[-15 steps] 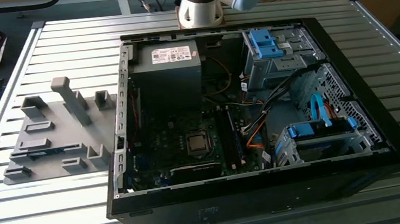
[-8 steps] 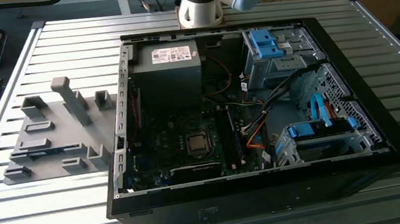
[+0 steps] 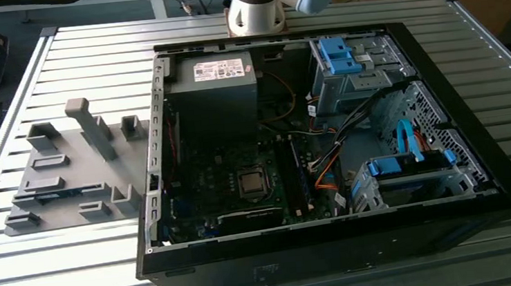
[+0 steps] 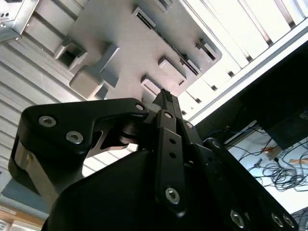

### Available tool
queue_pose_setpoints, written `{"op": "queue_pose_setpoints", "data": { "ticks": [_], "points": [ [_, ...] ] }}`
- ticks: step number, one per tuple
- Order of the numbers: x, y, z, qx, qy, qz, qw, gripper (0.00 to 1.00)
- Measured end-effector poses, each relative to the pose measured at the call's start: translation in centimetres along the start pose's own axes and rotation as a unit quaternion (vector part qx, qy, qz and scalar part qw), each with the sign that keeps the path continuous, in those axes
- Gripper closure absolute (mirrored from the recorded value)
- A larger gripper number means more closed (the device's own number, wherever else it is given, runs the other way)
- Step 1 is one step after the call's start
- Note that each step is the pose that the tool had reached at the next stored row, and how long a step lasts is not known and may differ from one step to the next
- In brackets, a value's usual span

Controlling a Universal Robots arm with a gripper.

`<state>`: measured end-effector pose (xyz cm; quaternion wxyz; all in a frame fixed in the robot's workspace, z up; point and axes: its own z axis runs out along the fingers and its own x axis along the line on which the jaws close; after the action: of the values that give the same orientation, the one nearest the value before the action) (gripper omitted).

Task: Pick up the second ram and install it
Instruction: 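Pick up the second ram and move it above second insertion slot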

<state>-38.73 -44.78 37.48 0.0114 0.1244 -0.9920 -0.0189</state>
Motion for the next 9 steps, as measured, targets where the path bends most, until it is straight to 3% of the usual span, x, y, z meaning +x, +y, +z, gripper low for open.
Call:
{"op": "queue_pose_setpoints", "data": {
  "ticks": [4,9],
  "points": [
    [0.00,-0.01,0.07,0.0006,0.0014,-0.036,0.9993,0.89],
    [0.00,-0.01,0.12,0.0014,0.0032,-0.078,0.9970,0.89]
  ]
}}
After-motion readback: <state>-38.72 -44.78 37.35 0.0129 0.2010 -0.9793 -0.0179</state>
